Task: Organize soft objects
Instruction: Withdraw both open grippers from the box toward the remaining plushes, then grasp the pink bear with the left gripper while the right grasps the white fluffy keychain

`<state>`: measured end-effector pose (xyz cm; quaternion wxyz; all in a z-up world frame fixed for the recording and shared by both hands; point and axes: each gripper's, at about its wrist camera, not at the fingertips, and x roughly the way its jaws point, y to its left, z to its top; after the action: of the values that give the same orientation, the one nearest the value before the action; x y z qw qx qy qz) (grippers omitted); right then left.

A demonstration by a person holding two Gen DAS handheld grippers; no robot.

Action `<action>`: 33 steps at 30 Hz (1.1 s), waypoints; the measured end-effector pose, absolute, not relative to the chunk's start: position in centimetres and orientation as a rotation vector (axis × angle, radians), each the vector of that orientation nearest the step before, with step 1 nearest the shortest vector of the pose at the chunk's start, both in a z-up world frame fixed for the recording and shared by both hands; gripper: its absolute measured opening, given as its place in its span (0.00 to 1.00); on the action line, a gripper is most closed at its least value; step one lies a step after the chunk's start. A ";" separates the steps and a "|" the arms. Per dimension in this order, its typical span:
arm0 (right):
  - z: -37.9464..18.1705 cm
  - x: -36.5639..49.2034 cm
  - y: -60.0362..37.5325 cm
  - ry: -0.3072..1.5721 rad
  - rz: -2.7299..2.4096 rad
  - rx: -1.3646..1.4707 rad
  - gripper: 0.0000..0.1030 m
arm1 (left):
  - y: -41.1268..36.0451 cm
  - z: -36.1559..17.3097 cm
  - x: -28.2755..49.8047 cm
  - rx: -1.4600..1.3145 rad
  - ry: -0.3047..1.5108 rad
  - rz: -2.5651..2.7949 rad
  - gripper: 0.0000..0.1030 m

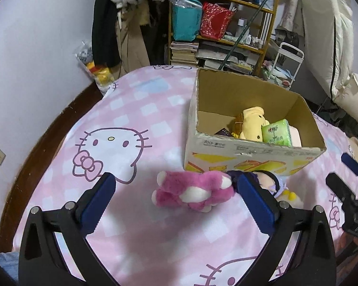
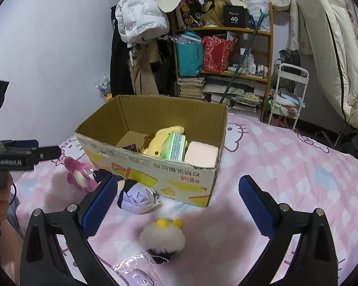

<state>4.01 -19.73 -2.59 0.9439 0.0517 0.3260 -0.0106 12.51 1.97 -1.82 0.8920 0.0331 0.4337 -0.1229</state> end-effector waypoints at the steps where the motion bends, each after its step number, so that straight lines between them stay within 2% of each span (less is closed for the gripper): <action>1: -2.8 4.1 -19.8 0.672 -0.022 0.107 1.00 | 2.0 -1.9 12.8 0.065 0.905 -0.253 0.98; 10: -4.5 5.5 -19.8 0.741 -0.028 0.117 1.00 | 1.0 -4.4 15.7 0.026 0.989 -0.275 0.98; 19: -6.8 6.8 -19.7 0.827 -0.025 0.134 1.00 | -1.0 -7.6 17.1 0.098 1.066 -0.260 0.98; 33: -9.6 7.7 -20.5 0.965 -0.042 0.209 1.00 | -1.3 -8.1 16.9 0.097 1.076 -0.292 0.98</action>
<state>7.68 -20.51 -9.61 0.8803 0.1005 0.4631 -0.0201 16.90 -1.35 -8.10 0.8475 0.0461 0.5102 -0.1385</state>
